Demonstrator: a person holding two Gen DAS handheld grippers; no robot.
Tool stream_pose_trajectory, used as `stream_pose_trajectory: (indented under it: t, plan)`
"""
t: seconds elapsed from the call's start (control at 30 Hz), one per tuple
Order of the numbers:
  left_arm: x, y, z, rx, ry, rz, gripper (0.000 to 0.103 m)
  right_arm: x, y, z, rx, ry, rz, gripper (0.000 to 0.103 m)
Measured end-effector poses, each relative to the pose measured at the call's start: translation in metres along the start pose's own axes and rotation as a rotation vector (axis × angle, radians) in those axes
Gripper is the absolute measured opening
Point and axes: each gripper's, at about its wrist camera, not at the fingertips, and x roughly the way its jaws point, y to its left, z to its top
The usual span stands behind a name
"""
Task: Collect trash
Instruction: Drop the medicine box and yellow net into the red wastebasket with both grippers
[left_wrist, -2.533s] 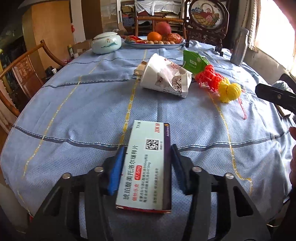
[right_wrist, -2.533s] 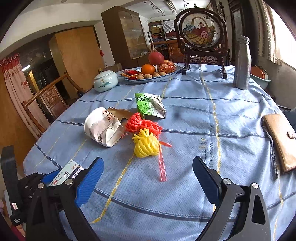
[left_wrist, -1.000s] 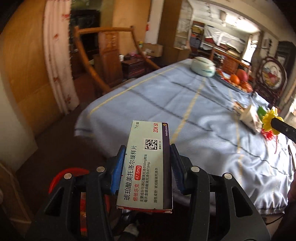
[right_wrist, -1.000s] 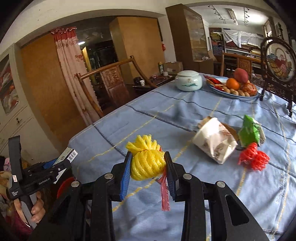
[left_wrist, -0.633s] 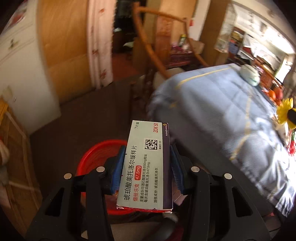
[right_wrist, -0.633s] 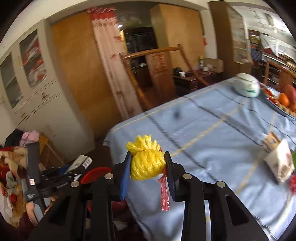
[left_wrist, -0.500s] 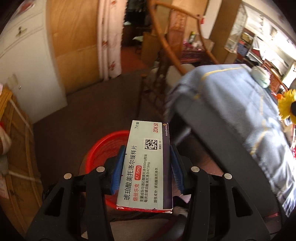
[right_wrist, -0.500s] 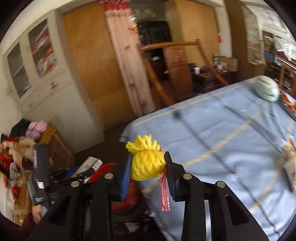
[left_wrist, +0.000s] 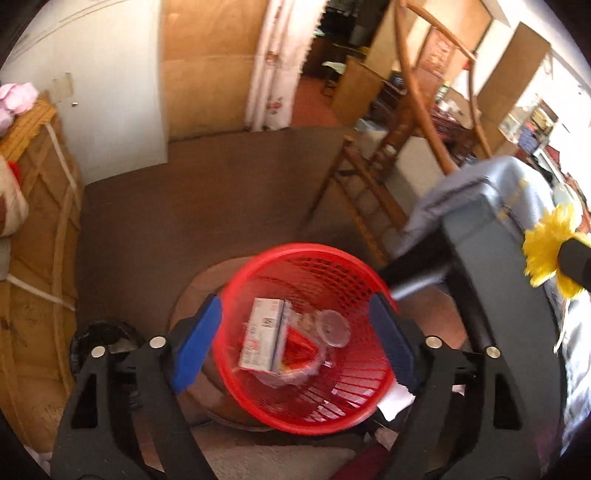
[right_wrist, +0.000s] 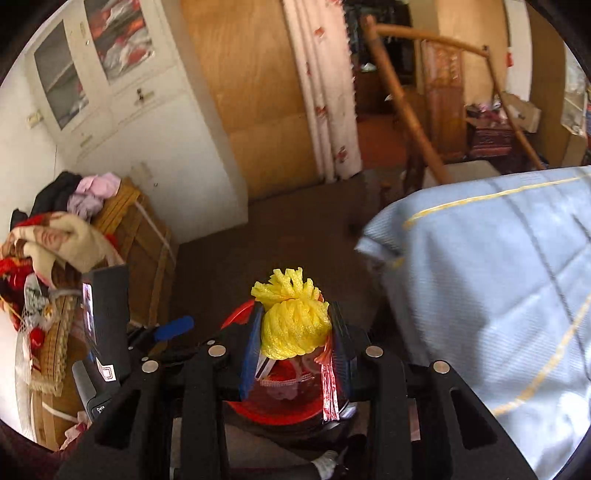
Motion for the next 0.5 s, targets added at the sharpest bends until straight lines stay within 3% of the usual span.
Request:
stream_pose_trajectory:
  t: [0.13, 0.3, 0.5]
  plan:
    - [0.006, 0.014, 0.003, -0.05, 0.004, 0.068, 0.082, 0.024, 0.01, 0.003, -0.025, 0.046, 0.017, 0.035]
    - [0.019, 0.034, 0.009, -0.129, 0.041, 0.085, 0.082, 0.044, 0.019, 0.006, -0.043, 0.088, 0.044, 0.04]
    - [0.023, 0.036, 0.009, -0.127, 0.042, 0.107, 0.082, 0.055, 0.022, 0.006, -0.042, 0.109, 0.045, 0.048]
